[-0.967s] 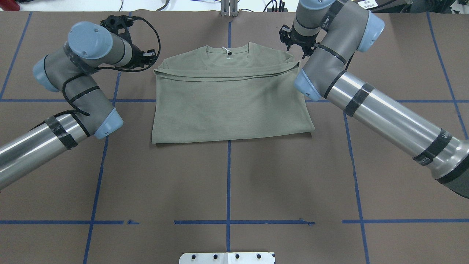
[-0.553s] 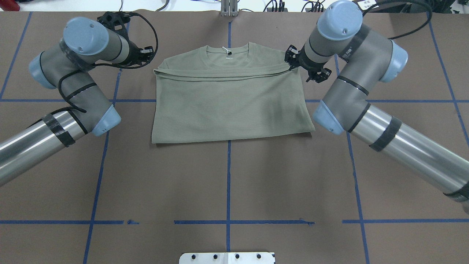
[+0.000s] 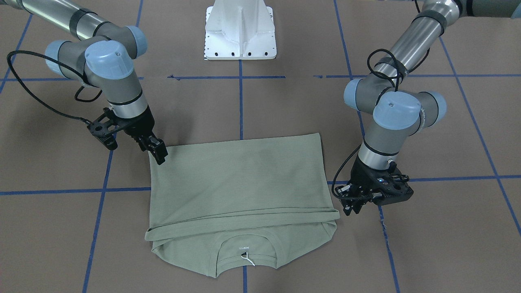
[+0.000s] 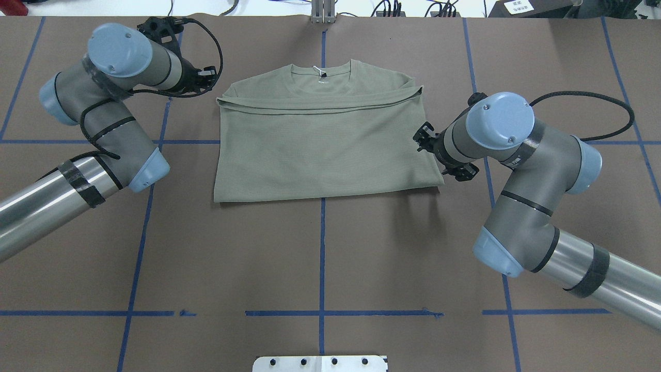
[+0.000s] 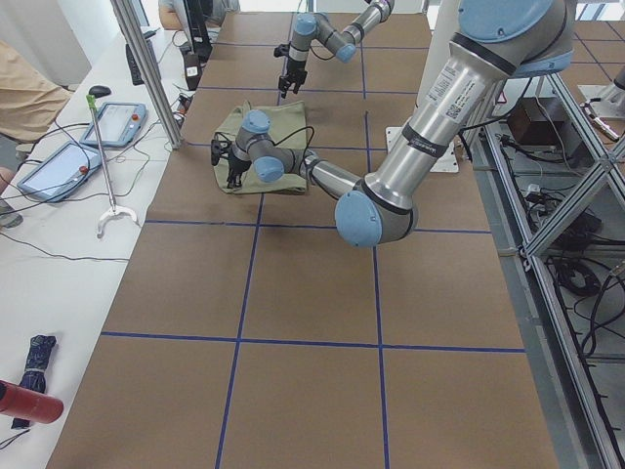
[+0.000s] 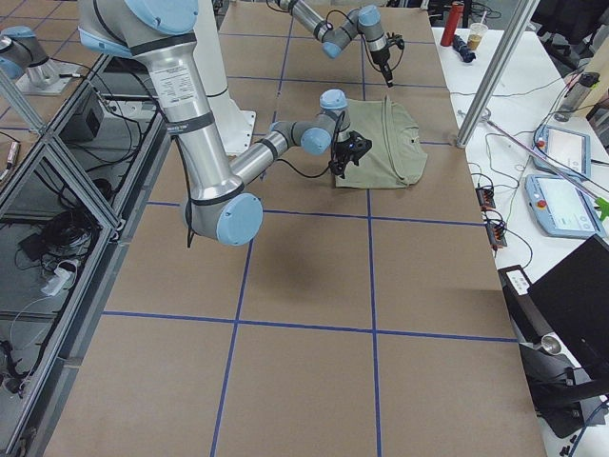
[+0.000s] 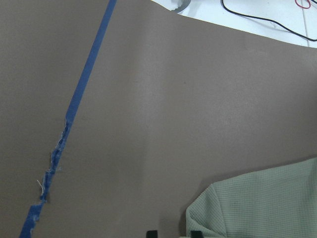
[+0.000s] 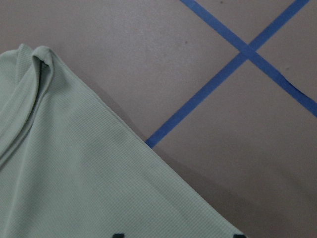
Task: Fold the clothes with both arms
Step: 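Move the right gripper down to the folded shirt's side edge nearest it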
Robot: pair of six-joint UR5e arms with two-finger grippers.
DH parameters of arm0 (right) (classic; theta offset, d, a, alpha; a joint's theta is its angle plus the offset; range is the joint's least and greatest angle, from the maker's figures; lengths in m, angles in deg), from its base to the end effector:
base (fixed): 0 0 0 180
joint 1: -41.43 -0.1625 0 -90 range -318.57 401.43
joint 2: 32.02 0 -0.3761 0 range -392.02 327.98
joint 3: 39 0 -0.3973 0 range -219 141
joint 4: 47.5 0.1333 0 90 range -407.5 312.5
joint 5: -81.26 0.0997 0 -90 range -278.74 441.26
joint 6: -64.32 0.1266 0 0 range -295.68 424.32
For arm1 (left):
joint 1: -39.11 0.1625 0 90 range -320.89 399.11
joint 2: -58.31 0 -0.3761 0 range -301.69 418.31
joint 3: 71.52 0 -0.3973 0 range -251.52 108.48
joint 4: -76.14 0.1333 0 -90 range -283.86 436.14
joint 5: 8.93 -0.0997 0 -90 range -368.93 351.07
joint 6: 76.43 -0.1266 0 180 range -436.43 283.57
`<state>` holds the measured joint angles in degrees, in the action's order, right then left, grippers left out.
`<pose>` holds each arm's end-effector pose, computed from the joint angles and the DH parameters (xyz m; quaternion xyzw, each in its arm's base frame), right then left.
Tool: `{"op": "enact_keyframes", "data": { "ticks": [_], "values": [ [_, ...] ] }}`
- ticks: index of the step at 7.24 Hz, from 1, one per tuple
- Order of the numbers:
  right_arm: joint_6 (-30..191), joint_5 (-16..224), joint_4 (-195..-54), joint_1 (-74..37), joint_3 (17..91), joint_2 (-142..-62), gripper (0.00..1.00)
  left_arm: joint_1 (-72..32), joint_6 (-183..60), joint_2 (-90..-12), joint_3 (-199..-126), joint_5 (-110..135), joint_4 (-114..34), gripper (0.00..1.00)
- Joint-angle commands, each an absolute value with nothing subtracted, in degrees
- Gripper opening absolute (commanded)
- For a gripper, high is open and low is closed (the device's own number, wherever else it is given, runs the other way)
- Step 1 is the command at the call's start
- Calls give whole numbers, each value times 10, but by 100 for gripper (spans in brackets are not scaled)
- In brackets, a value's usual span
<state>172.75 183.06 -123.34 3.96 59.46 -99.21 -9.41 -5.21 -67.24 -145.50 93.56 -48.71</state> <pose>-0.4455 -0.4768 0.3189 -0.0300 -0.3945 0.3950 0.8291 0.4185 -0.6333 0.3266 0.1712 0.4317 -0.1789 0.8674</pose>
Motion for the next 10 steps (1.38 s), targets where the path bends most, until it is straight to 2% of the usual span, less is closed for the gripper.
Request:
{"op": "enact_keyframes", "data": {
  "ticks": [1, 2, 3, 4, 5, 6, 8, 10],
  "values": [
    [1742, 1823, -1233, 57, 586, -1002, 79, -94, -52, -671, -1463, 935, -486, 35],
    [1742, 1824, -1233, 58, 579, -1002, 78, -94, -52, -669, -1470, 936, -485, 35],
    [1742, 1824, -1234, 58, 576, -1002, 71, -94, -52, -668, -1470, 936, -484, 35],
    [1751, 1826, -1234, 57, 576, -1003, 36, -95, -52, -668, -1470, 935, -483, 35],
    [1766, 1827, -1233, 57, 575, -1003, 8, -95, -52, -660, -1472, 935, -483, 35],
    [1767, 1828, -1234, 57, 577, -1003, 0, -95, -52, -651, -1481, 934, -482, 35],
    [1766, 1830, -1235, 55, 588, -1005, 0, -95, -53, -640, -1501, 936, -465, 34],
    [1766, 1858, -1240, 57, 698, -1071, 0, -95, -52, -640, -1539, 978, -446, 34]
  ]
}}
